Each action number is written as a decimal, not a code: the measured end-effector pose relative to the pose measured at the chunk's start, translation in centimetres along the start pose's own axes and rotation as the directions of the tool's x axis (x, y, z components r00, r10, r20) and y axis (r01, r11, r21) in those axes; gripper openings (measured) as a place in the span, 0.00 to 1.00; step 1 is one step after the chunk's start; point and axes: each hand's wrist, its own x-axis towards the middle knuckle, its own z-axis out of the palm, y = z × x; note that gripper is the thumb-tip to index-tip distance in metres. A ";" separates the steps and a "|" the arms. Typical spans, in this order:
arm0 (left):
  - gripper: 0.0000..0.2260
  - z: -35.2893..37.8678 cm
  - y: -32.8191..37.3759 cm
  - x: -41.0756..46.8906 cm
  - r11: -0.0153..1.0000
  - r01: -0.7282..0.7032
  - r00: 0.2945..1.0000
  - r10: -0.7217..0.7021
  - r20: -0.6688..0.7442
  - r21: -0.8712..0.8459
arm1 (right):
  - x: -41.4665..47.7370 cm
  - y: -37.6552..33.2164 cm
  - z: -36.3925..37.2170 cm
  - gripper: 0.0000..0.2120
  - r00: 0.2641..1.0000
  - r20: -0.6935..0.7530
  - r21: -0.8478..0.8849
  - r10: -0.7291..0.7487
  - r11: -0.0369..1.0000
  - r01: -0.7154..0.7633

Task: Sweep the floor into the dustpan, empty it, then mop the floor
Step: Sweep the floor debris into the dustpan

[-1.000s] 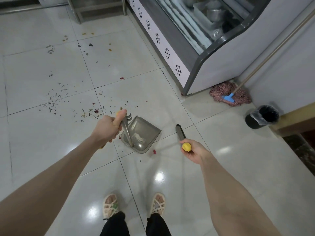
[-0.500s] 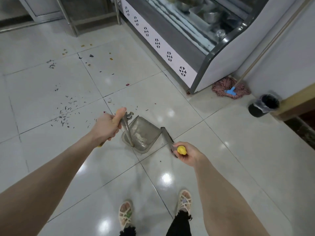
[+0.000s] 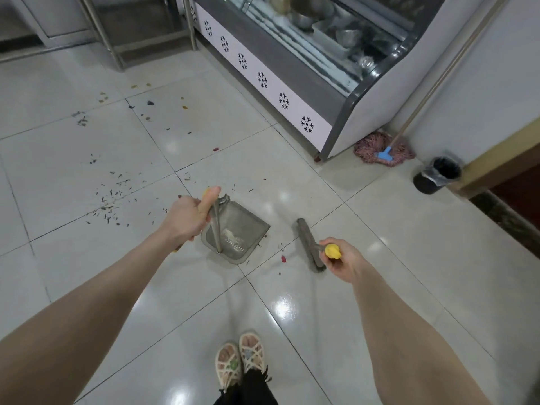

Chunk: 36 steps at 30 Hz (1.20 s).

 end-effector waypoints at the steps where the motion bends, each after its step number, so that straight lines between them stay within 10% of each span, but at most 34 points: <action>1: 0.31 0.0 -0.2 -0.1 1.000 0.007 1.000 -0.007 -0.001 -0.009 | 0.1 0.1 0.0 0.06 1.000 -0.010 0.003 -0.007 1.000 0.007; 36: 0.29 -19.8 -11.0 5.9 1.000 -0.010 0.998 0.011 0.063 -0.013 | -0.9 13.0 23.9 0.10 0.989 0.144 0.276 0.032 0.958 -0.071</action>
